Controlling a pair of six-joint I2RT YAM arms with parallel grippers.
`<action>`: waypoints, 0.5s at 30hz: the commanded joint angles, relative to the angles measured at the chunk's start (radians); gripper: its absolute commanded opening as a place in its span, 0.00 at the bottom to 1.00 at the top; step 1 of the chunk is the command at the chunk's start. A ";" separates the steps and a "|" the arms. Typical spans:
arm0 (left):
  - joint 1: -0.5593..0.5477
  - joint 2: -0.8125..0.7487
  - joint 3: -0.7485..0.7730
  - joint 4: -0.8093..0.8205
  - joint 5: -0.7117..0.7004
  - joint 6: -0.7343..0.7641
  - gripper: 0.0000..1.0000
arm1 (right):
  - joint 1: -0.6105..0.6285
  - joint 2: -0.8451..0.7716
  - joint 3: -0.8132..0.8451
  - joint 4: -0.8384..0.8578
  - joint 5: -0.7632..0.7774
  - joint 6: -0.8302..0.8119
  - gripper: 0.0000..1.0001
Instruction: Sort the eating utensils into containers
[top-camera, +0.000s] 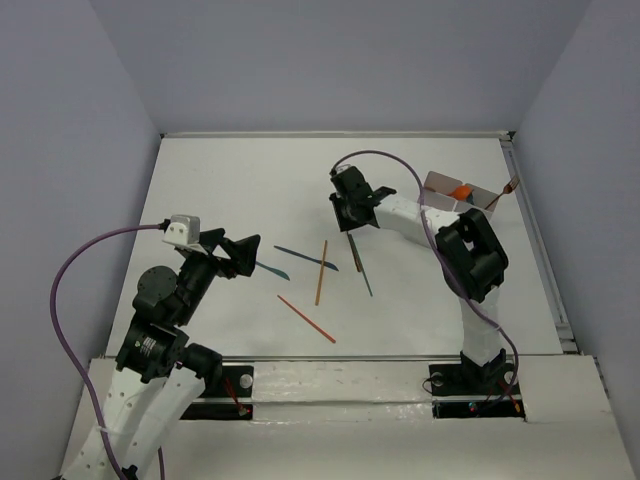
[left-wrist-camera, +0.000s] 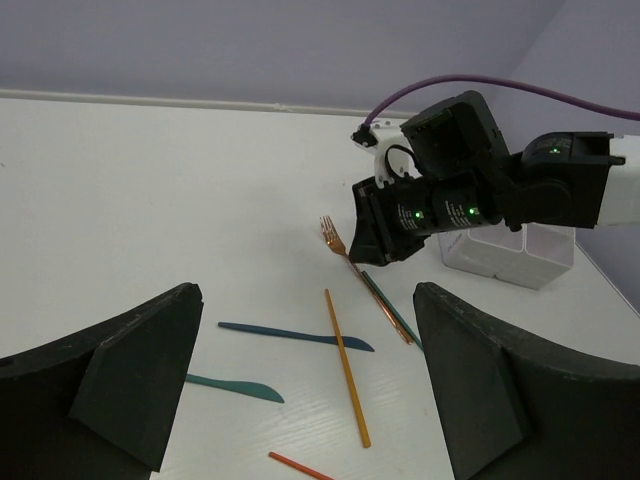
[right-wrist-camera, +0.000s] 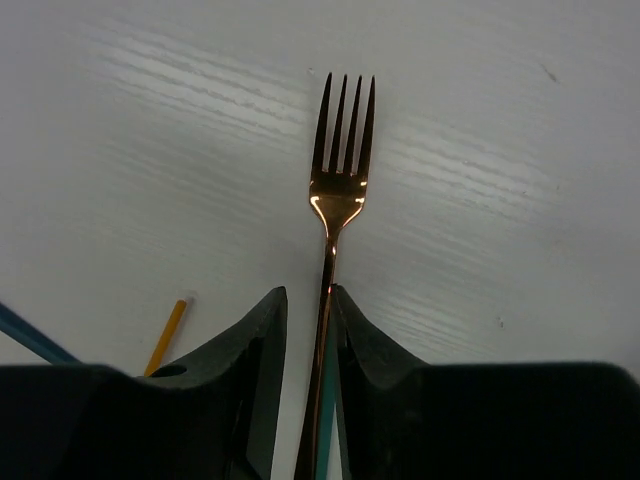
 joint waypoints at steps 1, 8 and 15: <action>0.006 -0.012 0.040 0.047 0.011 0.005 0.99 | 0.006 0.026 0.087 -0.027 0.045 -0.022 0.33; 0.006 -0.015 0.040 0.049 0.011 0.005 0.99 | 0.006 0.080 0.136 -0.064 0.097 -0.030 0.35; 0.006 -0.014 0.040 0.049 0.011 0.005 0.99 | -0.003 0.139 0.173 -0.101 0.086 -0.028 0.35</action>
